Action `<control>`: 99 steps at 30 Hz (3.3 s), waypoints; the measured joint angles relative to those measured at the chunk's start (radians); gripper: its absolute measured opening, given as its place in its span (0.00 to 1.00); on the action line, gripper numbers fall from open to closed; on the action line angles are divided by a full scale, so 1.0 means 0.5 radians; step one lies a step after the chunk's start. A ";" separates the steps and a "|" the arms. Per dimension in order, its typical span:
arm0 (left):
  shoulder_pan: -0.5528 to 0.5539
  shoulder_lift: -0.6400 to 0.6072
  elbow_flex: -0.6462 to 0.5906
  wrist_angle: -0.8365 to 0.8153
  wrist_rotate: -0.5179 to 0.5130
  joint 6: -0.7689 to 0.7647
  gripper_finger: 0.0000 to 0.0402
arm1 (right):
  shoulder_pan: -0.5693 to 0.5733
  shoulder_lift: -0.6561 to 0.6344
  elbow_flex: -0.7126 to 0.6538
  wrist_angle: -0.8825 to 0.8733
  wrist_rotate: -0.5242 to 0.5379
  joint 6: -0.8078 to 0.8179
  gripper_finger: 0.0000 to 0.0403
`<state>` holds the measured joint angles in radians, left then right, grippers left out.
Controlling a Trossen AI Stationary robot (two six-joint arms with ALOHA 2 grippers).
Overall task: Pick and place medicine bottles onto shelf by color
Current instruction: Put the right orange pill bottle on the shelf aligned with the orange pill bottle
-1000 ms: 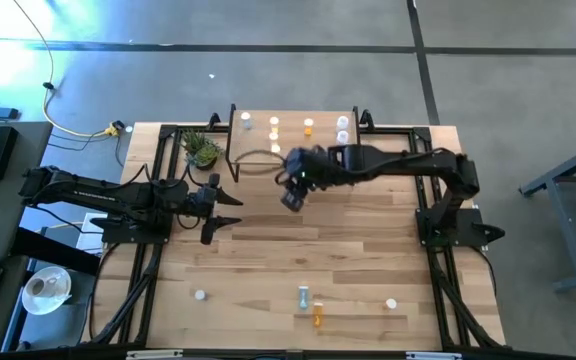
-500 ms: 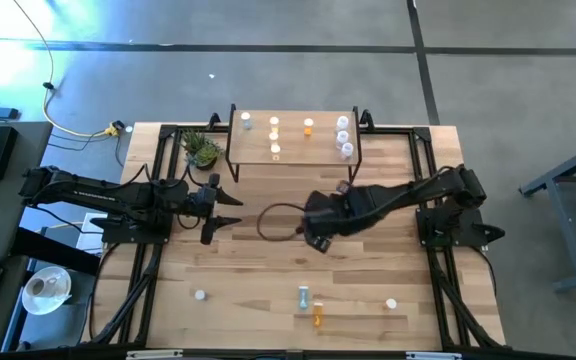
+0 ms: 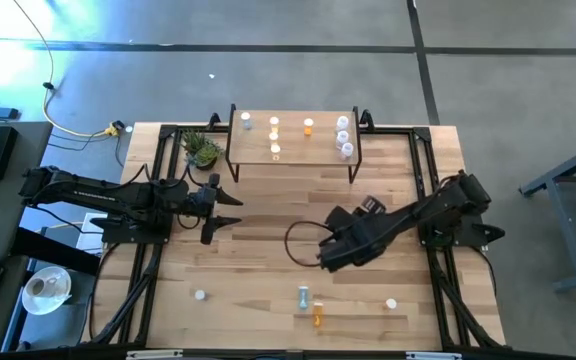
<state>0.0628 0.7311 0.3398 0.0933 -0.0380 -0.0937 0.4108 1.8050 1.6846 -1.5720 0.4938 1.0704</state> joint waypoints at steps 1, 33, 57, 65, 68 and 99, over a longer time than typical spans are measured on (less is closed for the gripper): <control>0.000 0.000 0.000 0.000 0.000 0.000 0.54 | 0.014 -0.001 -0.048 0.000 -0.014 0.039 0.40; 0.000 0.000 0.000 0.044 0.000 -0.128 0.54 | 0.907 -0.291 -0.526 0.104 -0.893 1.160 0.40; 0.000 0.000 0.000 0.064 0.000 -0.143 0.54 | 1.506 -0.558 -0.528 0.005 -0.411 2.099 0.40; 0.000 0.000 0.000 0.064 0.000 -0.143 0.54 | 1.480 -0.515 -0.528 0.084 -0.388 2.139 0.40; 0.000 0.000 0.000 0.064 0.000 -0.143 0.54 | 1.463 -0.485 -0.528 0.108 -0.395 2.138 0.41; 0.001 0.000 0.000 0.063 0.000 -0.142 0.54 | 1.215 0.051 -0.527 0.559 -0.626 2.221 0.57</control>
<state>0.0631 0.7311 0.3396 0.1249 -0.0380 -0.1646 1.0184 1.8304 1.4212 -1.2926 0.1808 2.1811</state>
